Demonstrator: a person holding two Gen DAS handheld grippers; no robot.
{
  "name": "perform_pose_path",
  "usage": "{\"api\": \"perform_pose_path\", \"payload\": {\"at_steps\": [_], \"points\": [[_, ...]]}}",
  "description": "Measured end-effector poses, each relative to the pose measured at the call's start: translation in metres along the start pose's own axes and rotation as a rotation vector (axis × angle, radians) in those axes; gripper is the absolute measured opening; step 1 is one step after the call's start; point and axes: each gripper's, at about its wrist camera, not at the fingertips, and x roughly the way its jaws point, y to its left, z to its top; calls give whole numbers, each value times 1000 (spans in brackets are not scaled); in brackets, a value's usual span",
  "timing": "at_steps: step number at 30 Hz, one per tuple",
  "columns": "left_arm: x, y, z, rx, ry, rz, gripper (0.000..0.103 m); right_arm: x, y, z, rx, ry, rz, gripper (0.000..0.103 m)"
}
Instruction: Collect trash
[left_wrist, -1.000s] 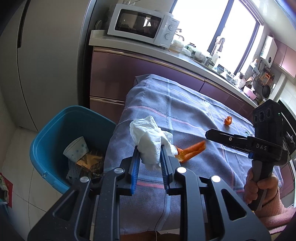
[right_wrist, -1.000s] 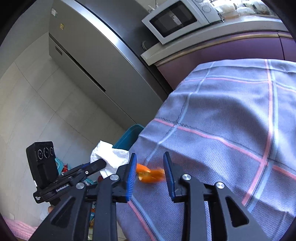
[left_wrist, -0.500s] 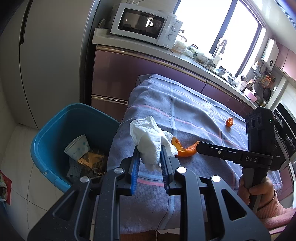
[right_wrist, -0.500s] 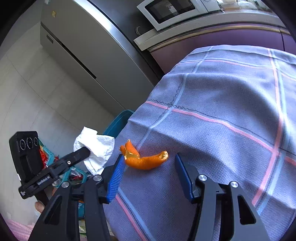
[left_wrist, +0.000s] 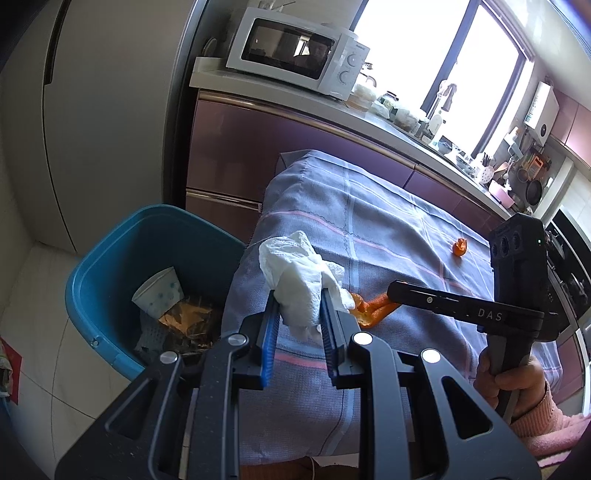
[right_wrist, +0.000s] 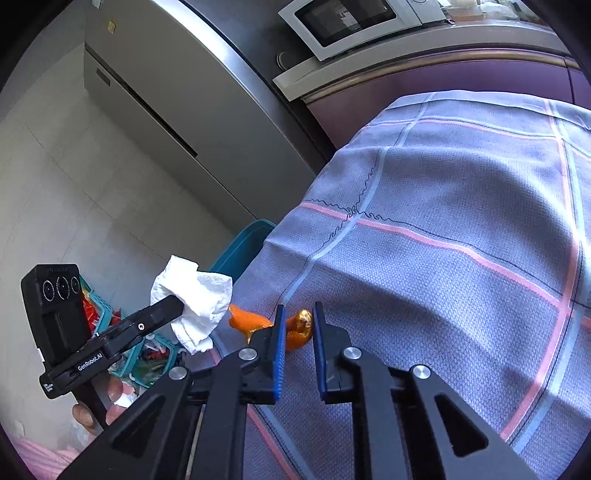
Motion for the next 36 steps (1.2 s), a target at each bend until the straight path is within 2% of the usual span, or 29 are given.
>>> {"api": "perform_pose_path", "payload": {"at_steps": [14,23,36], "points": [[-11,8,2,-3,-31,25,22,-6,10,13,1,-40,52,11],[-18,17,3,-12,-44,43,22,-1,24,22,-27,-32,67,10],[-31,51,10,-59,-80,107,22,12,52,43,-78,-30,101,10]]}}
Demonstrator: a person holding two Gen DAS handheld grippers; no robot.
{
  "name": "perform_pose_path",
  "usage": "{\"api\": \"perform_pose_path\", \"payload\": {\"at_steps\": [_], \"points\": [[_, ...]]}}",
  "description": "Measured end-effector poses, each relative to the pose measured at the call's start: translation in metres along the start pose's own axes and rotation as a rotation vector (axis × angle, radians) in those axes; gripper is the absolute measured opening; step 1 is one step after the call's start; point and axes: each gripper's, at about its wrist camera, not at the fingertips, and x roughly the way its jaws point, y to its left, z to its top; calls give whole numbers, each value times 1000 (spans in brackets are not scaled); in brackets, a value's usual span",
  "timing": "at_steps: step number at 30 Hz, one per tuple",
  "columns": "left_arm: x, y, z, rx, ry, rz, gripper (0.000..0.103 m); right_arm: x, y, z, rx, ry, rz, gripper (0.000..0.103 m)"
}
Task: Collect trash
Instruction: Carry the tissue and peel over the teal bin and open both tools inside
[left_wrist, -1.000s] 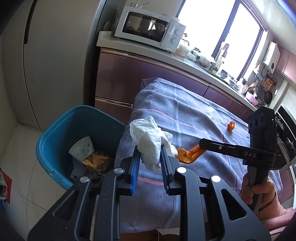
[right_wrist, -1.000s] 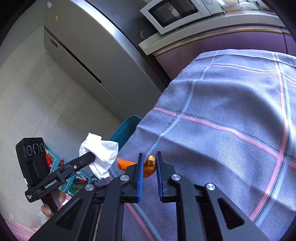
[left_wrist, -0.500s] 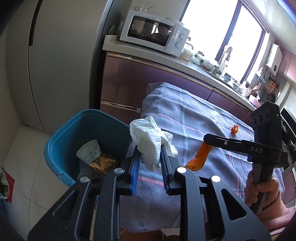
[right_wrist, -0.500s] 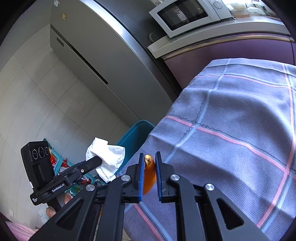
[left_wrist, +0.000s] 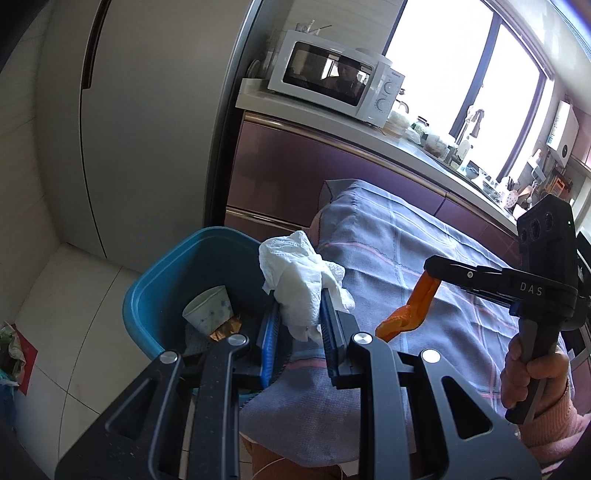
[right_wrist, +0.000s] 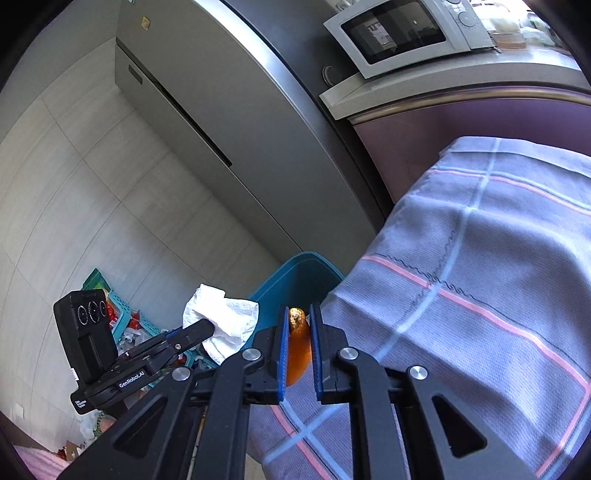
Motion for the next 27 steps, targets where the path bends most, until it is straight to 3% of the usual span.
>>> {"api": "perform_pose_path", "payload": {"at_steps": [14,25,27], "points": [[18,45,7,-54,23,81,22,44,28,23,-59,38,47,10],[59,67,-1,-85,108,149,24,103,35,22,-75,144,17,10],[67,73,-2,-98,121,163,29,114,36,19,-77,164,8,10]]}}
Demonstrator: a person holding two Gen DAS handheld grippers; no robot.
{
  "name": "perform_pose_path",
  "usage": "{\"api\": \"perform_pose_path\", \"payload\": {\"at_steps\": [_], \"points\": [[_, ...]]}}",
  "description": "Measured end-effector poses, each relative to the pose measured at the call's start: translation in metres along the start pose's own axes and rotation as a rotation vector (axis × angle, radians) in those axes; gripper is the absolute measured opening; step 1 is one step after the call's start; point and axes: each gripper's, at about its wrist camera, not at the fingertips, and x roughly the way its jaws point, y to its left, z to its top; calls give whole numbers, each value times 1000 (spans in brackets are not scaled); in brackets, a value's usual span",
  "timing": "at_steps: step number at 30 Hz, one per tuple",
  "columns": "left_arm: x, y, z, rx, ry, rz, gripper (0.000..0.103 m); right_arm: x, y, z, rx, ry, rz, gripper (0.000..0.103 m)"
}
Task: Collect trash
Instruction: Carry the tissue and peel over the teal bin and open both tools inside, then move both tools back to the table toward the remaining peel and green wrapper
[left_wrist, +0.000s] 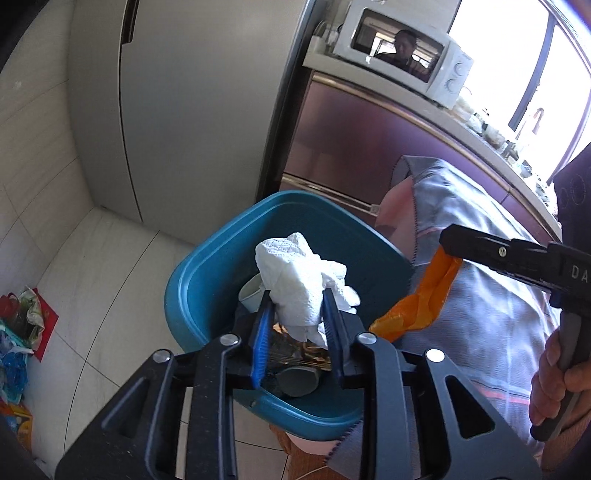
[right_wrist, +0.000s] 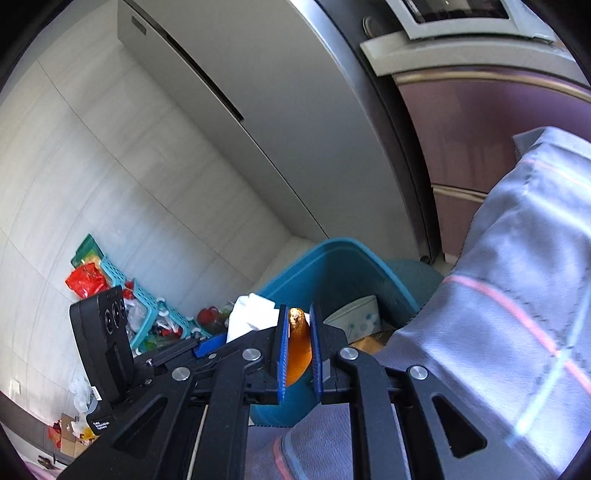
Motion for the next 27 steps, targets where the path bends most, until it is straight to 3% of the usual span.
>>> {"api": "perform_pose_path", "payload": {"at_steps": [6,10,15,23,27], "points": [[21,16,0,-54,29,7,39,27,0,-5,5,71,-14,15],[24,20,-3,-66,33,9,41,22,0,-5,-3,58,-6,25],[15,13,-2,-55,2,6,43,9,-6,-9,7,46,7,27],[-20,-29,4,28,-82,-105,55,-59,-13,-24,-23,-55,-10,42],[-31,-69,5,104,-102,-198,58,-109,-27,-40,-20,-133,-79,45]]}}
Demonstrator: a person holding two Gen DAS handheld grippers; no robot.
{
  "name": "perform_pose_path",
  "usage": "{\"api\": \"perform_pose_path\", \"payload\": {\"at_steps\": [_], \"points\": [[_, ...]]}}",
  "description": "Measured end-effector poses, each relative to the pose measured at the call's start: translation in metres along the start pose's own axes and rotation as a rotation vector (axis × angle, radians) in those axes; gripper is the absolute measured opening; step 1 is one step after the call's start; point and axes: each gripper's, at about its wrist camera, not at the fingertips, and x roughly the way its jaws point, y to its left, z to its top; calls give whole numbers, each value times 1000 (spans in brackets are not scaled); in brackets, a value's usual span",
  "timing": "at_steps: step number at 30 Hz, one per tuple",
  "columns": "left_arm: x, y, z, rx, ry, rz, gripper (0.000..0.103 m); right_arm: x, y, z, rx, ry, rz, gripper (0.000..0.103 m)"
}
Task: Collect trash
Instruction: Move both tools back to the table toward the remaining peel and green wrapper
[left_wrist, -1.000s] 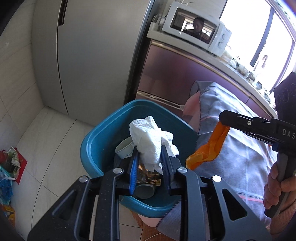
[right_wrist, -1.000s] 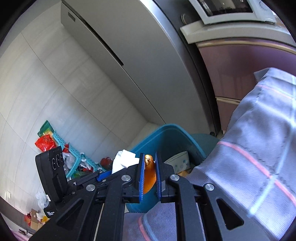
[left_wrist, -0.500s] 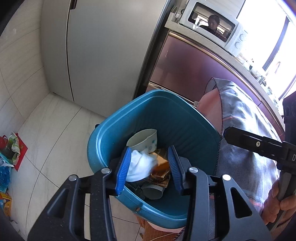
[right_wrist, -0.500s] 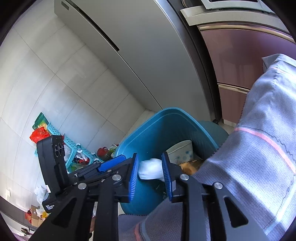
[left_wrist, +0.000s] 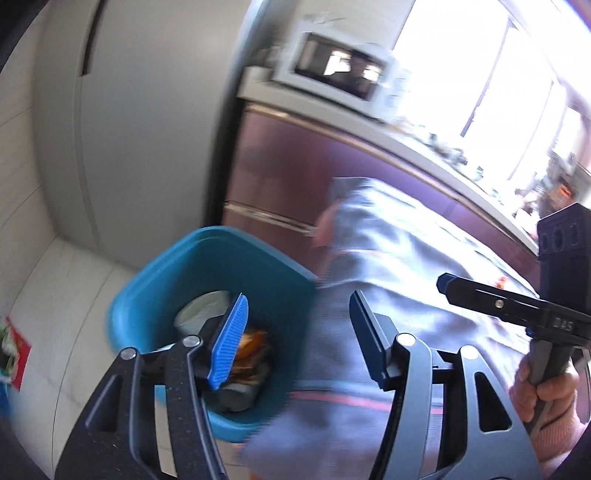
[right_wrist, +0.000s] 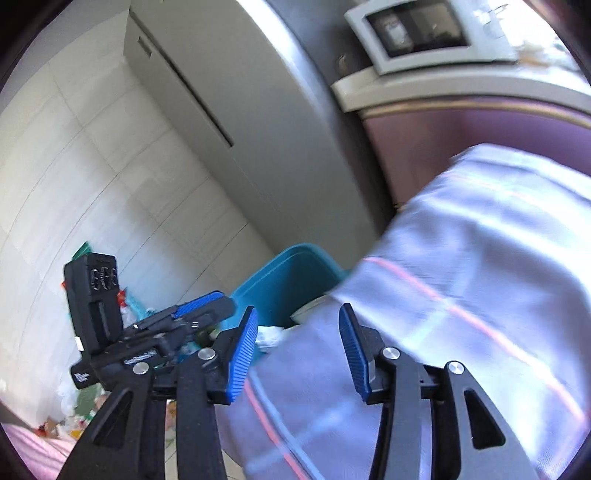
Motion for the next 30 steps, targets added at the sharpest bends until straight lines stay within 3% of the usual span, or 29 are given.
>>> {"api": "perform_pose_path", "payload": {"at_steps": [9,15,24,30], "points": [[34,-116,2,179,71,-210,59,-121,-73,-40,125,-169,-229,45],[74,-204,-8,291,157,-304,59,-195,-133,-75,261,-274,-380,46],[125,-299,-13,393,228,-353,59,-266,-202,-116,404,-357,-549,47],[161,-333,-9,403,280,-349,59,-287,-233,-126,462,-367,-604,57]]}}
